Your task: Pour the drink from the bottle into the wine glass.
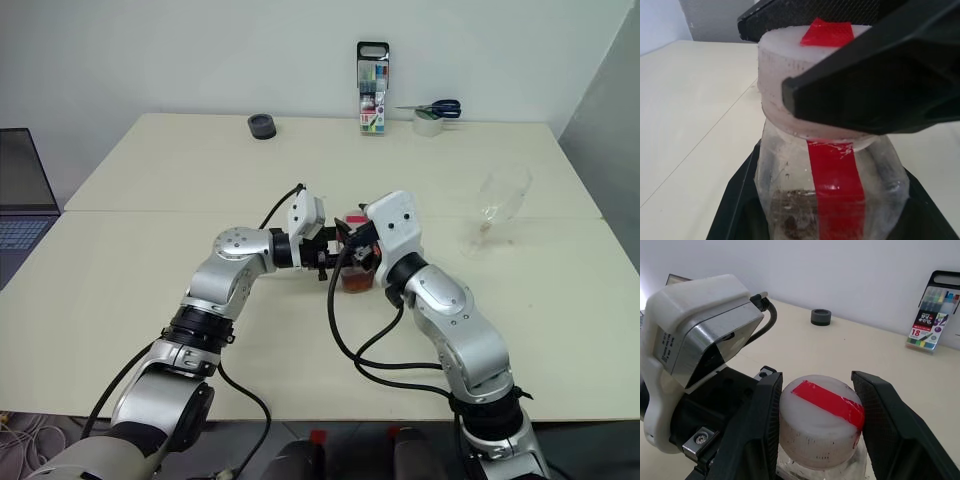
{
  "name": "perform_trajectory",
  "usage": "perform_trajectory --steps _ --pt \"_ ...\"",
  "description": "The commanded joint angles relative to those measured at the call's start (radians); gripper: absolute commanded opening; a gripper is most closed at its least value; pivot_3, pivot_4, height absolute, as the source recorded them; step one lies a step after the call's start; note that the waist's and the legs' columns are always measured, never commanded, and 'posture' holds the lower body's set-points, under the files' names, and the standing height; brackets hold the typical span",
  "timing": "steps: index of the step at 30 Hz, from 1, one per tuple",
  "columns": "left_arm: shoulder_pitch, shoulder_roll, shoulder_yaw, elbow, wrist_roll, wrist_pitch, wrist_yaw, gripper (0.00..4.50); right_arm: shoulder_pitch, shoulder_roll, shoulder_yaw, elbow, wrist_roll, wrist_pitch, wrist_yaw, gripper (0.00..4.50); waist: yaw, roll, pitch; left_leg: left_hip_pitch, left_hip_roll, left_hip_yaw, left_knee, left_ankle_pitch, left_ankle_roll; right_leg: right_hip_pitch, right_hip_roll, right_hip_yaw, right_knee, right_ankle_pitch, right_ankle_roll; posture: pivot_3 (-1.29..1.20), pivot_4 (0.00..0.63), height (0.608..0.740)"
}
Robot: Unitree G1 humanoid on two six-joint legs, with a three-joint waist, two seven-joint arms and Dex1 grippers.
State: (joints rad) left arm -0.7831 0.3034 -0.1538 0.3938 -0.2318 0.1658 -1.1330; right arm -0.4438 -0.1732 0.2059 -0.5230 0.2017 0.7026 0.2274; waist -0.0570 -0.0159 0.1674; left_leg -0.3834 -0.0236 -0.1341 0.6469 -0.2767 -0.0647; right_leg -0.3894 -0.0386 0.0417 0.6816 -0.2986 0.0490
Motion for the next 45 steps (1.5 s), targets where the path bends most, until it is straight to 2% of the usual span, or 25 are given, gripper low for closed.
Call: perform_trajectory --steps 1,6,10,11,18,20,23,27,30,34,45 --pt "-0.018 0.018 0.001 -0.053 -0.013 -0.005 -0.030 1.80 -0.015 -0.075 -0.010 0.002 0.077 -0.079 0.191 1.86 0.000 0.000 0.000 0.000 0.000 0.000 0.000 0.000 0.000 0.000 0.000 0.000 0.000 0.000 0.000 0.00 0.150 0.740" --pt "-0.031 0.064 -0.004 -0.050 -0.017 -0.023 -0.115 1.80 -0.158 -0.317 -0.050 0.219 0.203 -0.191 0.657 1.86 0.000 0.000 0.000 0.000 0.000 0.003 0.001 -0.002 0.003 0.001 0.000 0.000 -0.001 0.000 0.000 0.00 0.150 0.740" --pt "-0.042 0.076 0.005 -0.039 -0.021 -0.029 -0.125 1.80 -0.280 -0.408 -0.046 0.356 0.246 -0.154 0.818 1.86 -0.002 0.000 0.000 0.001 0.001 0.004 0.000 -0.002 0.004 0.001 0.001 -0.001 0.000 0.000 0.000 0.00 0.150 0.740" --pt "-0.042 0.076 0.008 -0.039 -0.021 -0.029 -0.122 1.80 -0.294 -0.413 -0.048 0.368 0.252 -0.147 0.827 2.21 -0.002 0.000 0.000 0.001 0.001 0.004 0.000 -0.002 0.004 0.001 0.001 -0.001 0.000 0.000 0.000 0.00 0.150 0.740" --pt "-0.016 0.063 0.021 -0.051 -0.024 -0.009 -0.071 1.79 -0.286 -0.382 -0.157 0.289 0.298 -0.088 0.685 4.49 0.001 0.000 0.000 -0.001 0.000 0.001 0.001 -0.001 0.002 0.000 -0.001 0.000 -0.001 0.000 0.000 0.00 0.150 0.740" --pt "-0.009 0.058 0.026 -0.047 -0.022 -0.009 -0.054 1.79 -0.226 -0.382 -0.201 0.157 0.351 0.006 0.611 4.50 0.002 0.000 0.000 -0.001 0.000 0.000 0.001 0.000 0.001 0.000 -0.002 0.000 -0.001 0.000 0.000 0.00 0.150 0.740" --pt "-0.010 0.048 0.027 -0.037 -0.022 -0.011 -0.041 1.79 -0.135 -0.333 -0.197 0.009 0.336 0.056 0.464 4.50 0.007 0.000 0.000 -0.002 0.001 -0.002 0.000 0.000 0.000 0.000 -0.002 -0.002 -0.001 0.000 0.000 0.00 0.150 0.740" --pt "-0.013 0.035 0.024 -0.033 -0.024 -0.010 -0.034 1.79 -0.063 -0.199 -0.123 -0.067 0.210 0.045 0.226 4.50 0.003 0.000 0.000 -0.002 0.000 0.000 0.001 0.000 0.000 -0.001 -0.001 0.000 0.000 0.000 0.000 0.00 0.150 0.740" --pt "-0.019 0.028 0.021 -0.022 -0.022 -0.015 -0.036 1.79 -0.052 -0.124 -0.066 -0.068 0.125 0.019 0.116 4.50 0.001 0.000 0.000 0.000 0.001 0.000 0.001 0.000 0.000 0.000 0.000 0.000 0.001 0.000 0.000 0.00 0.150 0.740" --pt "-0.028 0.022 0.021 -0.008 -0.018 -0.022 -0.038 1.79 -0.044 -0.087 -0.043 -0.049 0.053 0.000 0.050 4.50 0.001 0.000 0.000 0.000 0.000 0.000 0.001 0.001 0.000 0.000 0.000 0.000 0.001 0.000 0.000 0.00 0.150 0.740" --pt "-0.037 0.015 0.019 0.003 -0.017 -0.031 -0.041 1.79 -0.022 -0.024 -0.027 -0.028 0.038 0.019 0.018 4.50 0.000 0.000 0.000 0.000 0.000 0.000 0.000 0.001 0.000 0.000 0.000 0.000 0.000 0.000 0.000 0.00 0.150 0.740"
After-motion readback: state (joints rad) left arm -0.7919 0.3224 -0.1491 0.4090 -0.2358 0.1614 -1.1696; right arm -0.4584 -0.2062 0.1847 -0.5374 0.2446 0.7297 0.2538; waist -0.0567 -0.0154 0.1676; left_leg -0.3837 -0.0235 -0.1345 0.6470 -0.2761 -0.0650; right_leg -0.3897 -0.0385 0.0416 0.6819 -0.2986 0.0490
